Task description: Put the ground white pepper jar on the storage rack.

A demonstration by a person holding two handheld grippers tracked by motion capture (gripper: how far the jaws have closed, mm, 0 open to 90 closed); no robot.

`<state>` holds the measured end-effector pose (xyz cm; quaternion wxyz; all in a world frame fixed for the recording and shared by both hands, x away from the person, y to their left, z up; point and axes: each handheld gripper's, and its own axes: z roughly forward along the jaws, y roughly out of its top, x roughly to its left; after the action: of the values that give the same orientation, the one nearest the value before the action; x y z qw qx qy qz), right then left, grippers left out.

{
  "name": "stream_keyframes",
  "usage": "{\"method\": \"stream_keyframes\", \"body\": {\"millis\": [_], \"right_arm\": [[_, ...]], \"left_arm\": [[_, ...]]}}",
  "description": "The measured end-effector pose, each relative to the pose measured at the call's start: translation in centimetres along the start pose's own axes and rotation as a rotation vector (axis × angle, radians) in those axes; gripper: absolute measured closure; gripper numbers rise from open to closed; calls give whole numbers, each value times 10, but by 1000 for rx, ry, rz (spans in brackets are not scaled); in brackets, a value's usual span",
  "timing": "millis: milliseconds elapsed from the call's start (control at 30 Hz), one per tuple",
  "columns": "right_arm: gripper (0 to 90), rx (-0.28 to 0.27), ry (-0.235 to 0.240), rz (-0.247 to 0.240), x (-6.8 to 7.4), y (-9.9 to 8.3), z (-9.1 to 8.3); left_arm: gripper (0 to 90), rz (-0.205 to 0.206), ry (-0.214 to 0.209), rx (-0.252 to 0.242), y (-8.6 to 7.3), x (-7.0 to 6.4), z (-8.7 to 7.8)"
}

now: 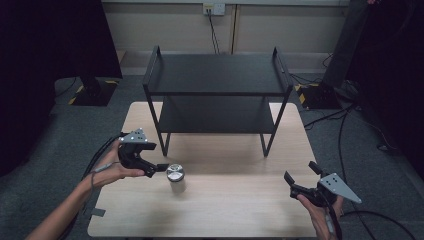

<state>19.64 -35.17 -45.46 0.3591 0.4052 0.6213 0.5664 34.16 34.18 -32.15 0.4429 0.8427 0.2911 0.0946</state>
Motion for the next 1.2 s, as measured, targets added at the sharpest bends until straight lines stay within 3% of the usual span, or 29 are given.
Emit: {"method": "stream_keyframes", "body": {"millis": [133,300,567,1200], "right_arm": [[38,3,3,6,-1,-1,0],[38,7,1,13,-1,-1,0],[39,10,1,11,-2,-1,1],[40,12,4,20,-2,-2,1]], "left_arm": [[44,-9,-7,15,-7,2,15],[46,27,-11,53,-10,1,31],[51,27,-21,71,-18,-1,48],[63,35,-42,90,-27,-4,67]]}}
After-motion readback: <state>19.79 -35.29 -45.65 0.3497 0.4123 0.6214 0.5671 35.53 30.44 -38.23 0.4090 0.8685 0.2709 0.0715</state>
